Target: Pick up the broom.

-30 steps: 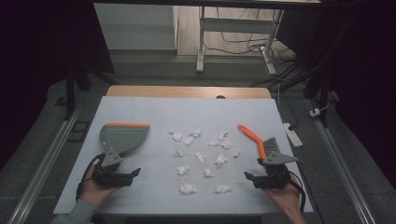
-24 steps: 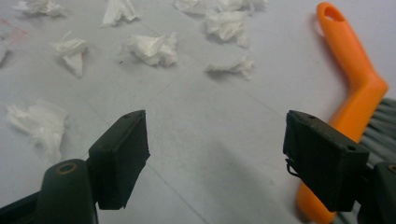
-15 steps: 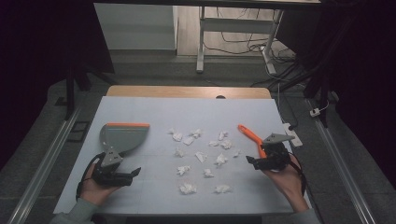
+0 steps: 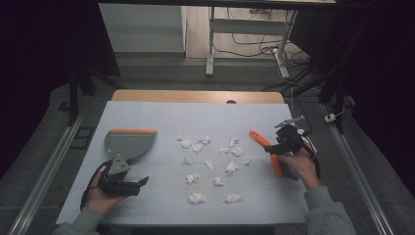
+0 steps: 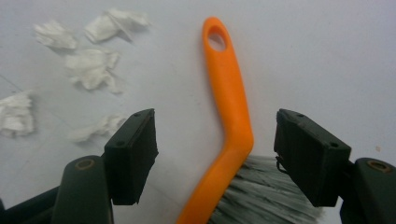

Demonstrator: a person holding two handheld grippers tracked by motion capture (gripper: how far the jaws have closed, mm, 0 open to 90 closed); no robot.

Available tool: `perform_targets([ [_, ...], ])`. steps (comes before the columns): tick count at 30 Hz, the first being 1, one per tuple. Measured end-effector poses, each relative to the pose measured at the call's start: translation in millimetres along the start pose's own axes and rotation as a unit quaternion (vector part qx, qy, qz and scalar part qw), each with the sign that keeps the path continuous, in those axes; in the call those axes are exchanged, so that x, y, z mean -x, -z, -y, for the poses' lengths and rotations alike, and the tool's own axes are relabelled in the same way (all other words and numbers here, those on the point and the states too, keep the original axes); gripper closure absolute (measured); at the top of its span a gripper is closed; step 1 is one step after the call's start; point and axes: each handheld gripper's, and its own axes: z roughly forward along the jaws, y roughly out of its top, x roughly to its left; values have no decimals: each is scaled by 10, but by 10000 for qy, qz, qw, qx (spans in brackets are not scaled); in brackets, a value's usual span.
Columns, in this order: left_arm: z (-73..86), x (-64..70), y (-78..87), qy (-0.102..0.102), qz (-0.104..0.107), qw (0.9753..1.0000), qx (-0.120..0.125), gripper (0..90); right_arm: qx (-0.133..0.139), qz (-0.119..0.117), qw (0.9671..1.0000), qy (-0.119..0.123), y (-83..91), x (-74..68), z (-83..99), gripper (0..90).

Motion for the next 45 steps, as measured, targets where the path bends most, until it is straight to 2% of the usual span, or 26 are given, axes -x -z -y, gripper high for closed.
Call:
perform_targets([
  [4, -2, 8, -20, -47, 24, 10000, -51, 158, -270, -35, 9996, -107, -103, 97, -93, 307],
  [8, -5, 2, -25, -51, 48, 10000, -57, 158, -453, -26, 9989, -123, -158, 134, -142, 307],
  [10, -5, 1, -26, -54, 52, 10000, -51, 158, -532, -2, 9985, -132, -189, 161, -164, 311],
  [11, -4, 3, -26, -60, 60, 10000, -51, 158, -609, 124, 9980, -109, -219, 177, -172, 318],
  [14, -1, 11, -29, -110, 60, 9999, -78, 158, -715, 141, 9973, -121, -261, 196, -171, 319],
  [17, -2, 16, -35, -132, 53, 9998, -103, 156, -961, 93, 9952, -171, -351, 242, -166, 333],
  [21, 3, 14, -32, -124, 45, 9999, -101, 155, -1106, 8, 9936, -239, -397, 276, -160, 351],
  [25, 3, 15, -31, -124, 40, 9999, -102, 155, -1289, -101, 9913, -232, -442, 275, -145, 418],
  [28, 2, 18, -34, -136, 36, 9998, -119, 154, -1357, -83, 9905, -187, -456, 262, -143, 447],
  [30, 2, 20, -34, -133, 33, 9998, -113, 154, -1404, -6, 9900, -124, -455, 256, -148, 512],
  [34, 2, 22, -35, -137, 26, 9998, -116, 154, -1431, -1, 9897, -55, -460, 231, -158, 577],
  [35, 2, 22, -36, -138, 34, 9998, -118, 154, -1479, -21, 9890, -11, -461, 192, -177, 665],
  [36, 2, 23, -37, -142, 32, 9998, -118, 154, -1479, -21, 9890, -11, -461, 192, -177, 665],
  [37, 3, 24, -38, -143, 32, 9998, -118, 154, -1566, 77, 9876, -62, -467, 165, -199, 687],
  [39, 3, 23, -35, -144, 29, 9998, -115, 154, -1582, 70, 9874, -62, -468, 167, -203, 688],
  [40, 4, 22, -33, -145, 30, 9998, -116, 154, -1576, 50, 9874, -120, -469, 171, -204, 691],
  [45, 6, 20, -32, -138, 27, 9998, -118, 155, -1515, 42, 9884, -116, -462, 172, -193, 695],
])
